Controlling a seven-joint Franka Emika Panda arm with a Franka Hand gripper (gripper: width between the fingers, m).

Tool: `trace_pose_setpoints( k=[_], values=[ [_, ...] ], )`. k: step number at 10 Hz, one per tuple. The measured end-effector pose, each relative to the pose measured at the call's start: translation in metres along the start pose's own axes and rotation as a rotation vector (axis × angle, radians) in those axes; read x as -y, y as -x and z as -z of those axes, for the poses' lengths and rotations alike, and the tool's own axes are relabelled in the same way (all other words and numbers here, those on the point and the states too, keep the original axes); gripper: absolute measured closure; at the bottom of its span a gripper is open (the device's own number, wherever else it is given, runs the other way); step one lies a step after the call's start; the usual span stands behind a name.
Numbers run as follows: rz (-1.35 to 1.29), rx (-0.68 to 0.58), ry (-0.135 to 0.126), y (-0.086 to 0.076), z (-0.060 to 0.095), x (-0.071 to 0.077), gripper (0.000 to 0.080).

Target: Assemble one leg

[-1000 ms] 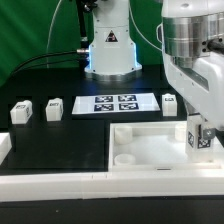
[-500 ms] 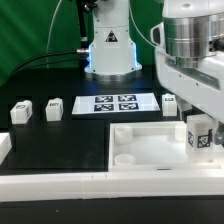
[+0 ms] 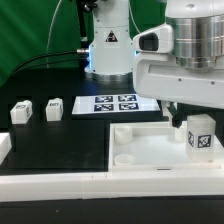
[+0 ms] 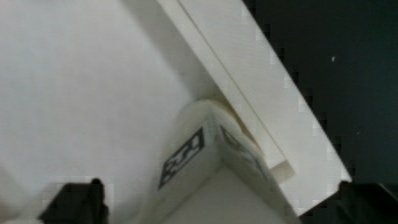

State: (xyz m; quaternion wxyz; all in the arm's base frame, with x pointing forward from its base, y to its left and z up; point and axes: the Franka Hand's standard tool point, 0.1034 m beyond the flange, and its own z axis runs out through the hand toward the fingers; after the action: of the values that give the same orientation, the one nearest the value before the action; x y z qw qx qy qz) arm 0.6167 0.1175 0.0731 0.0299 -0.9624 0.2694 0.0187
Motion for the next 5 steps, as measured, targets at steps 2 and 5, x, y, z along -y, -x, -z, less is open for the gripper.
trace_pose_setpoints(
  k=[2, 5],
  values=[
    [0.254, -0.013, 0.018, -0.0026, 0.0023, 0.0005, 0.0151],
    [0.595, -0.012, 0.027, -0.0055, 0.0028, -0.0027, 0.0151]
  ],
)
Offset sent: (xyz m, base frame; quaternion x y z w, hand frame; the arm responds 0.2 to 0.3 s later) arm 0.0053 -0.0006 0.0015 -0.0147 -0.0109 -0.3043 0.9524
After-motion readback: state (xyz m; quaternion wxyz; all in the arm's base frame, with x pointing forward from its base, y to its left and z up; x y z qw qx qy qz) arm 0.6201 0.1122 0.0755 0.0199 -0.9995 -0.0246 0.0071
